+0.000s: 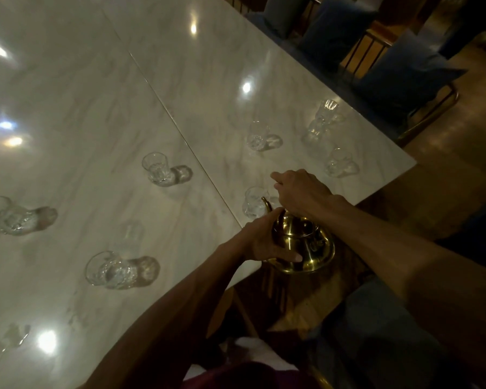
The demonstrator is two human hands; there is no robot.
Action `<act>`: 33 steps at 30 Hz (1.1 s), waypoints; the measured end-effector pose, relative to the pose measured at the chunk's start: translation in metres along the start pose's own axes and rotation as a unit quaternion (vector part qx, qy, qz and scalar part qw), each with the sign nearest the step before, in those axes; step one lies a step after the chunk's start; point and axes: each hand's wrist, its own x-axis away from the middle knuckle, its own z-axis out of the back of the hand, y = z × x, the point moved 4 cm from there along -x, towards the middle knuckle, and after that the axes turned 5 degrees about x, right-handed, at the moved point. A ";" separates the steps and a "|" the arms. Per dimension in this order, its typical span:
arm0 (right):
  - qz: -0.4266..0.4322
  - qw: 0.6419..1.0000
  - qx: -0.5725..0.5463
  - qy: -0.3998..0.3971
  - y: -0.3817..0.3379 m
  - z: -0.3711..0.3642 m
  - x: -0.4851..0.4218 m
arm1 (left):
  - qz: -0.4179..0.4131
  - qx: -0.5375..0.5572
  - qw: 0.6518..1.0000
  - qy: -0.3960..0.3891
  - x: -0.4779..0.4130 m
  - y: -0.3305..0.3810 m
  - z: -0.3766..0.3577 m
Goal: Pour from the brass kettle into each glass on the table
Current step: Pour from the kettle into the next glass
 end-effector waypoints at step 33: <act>-0.017 0.993 -0.024 0.116 0.035 0.044 -0.022 | -0.071 -0.118 0.989 0.050 -0.047 0.042 0.031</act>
